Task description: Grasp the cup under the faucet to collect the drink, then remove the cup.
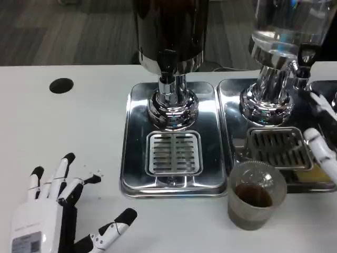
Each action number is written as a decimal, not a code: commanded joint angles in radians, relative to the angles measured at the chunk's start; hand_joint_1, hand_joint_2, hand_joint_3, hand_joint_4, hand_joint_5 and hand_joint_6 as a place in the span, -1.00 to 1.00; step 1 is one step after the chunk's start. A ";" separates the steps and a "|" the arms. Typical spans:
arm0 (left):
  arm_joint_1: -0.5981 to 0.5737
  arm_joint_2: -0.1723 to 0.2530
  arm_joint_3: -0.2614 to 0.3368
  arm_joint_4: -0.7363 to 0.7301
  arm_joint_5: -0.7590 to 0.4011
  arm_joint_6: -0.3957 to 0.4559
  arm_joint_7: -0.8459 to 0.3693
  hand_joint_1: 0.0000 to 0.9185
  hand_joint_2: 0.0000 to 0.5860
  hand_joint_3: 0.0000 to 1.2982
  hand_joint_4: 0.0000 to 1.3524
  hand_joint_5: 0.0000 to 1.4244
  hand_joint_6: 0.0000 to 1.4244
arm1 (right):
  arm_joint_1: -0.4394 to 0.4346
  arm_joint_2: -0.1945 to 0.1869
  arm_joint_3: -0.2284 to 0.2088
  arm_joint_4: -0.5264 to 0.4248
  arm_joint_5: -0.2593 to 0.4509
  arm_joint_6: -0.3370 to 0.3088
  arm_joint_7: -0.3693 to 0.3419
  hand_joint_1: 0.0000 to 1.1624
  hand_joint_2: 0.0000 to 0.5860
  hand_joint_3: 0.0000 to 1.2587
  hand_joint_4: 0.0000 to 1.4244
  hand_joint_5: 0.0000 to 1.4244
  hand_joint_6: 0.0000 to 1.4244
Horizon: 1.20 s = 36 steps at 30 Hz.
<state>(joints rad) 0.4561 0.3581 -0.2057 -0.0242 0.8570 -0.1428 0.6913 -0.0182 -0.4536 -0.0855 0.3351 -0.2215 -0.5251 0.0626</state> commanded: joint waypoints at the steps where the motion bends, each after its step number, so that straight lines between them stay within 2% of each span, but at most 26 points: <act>1: 0.024 0.011 0.014 -0.029 0.009 0.000 -0.013 -1.00 -0.69 -0.33 -0.95 -0.78 -0.98 | -0.057 -0.050 0.031 0.100 -0.137 -0.005 -0.087 -0.99 0.65 -0.83 -1.00 -1.00 -0.89; 4: 0.036 0.011 0.016 -0.044 0.021 0.006 -0.014 -1.00 -0.69 -0.34 -0.97 -0.78 -0.98 | -0.080 -0.085 0.069 0.138 -0.277 -0.003 -0.196 -1.00 0.72 -0.87 -1.00 -1.00 -0.98; 8: 0.042 0.010 0.011 -0.047 0.039 0.017 -0.021 -1.00 -0.72 -0.52 -1.00 -0.80 -0.98 | -0.093 -0.132 0.153 0.161 -0.499 0.067 -0.362 -1.00 0.77 -0.94 -1.00 -1.00 -1.00; 12: 0.026 0.019 -0.009 -0.030 0.071 0.025 -0.032 -1.00 -0.74 -0.66 -1.00 -0.82 -0.98 | -0.139 -0.169 0.232 0.254 -0.585 0.077 -0.436 -1.00 0.75 -0.95 -1.00 -1.00 -1.00; 14: 0.023 0.022 -0.014 -0.024 0.082 0.021 -0.024 -1.00 -0.73 -0.74 -1.00 -0.84 -0.98 | -0.144 -0.186 0.264 0.284 -0.620 0.073 -0.497 -1.00 0.76 -0.95 -1.00 -1.00 -1.00; 19: 0.030 0.038 -0.033 -0.039 0.138 0.028 -0.012 -1.00 -0.70 -0.81 -1.00 -0.84 -0.98 | -0.126 -0.208 0.301 0.336 -0.631 0.028 -0.617 -1.00 0.80 -0.97 -1.00 -1.00 -1.00; 24: 0.045 0.026 -0.058 -0.062 0.191 0.038 0.019 -1.00 -0.69 -0.78 -1.00 -0.82 -0.97 | -0.110 -0.209 0.334 0.381 -0.629 -0.002 -0.712 -1.00 0.91 -0.92 -1.00 -1.00 -1.00; 36: 0.056 -0.012 -0.113 -0.033 0.227 0.093 0.059 -1.00 -0.69 -0.76 -1.00 -0.81 -0.96 | -0.148 -0.204 0.399 0.439 -0.628 -0.017 -0.755 -1.00 0.94 -0.90 -1.00 -1.00 -1.00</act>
<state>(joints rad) 0.5046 0.3505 -0.3102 -0.0652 1.0711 -0.0627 0.7316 -0.1517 -0.6485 0.3037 0.7501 -0.8520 -0.5379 -0.6710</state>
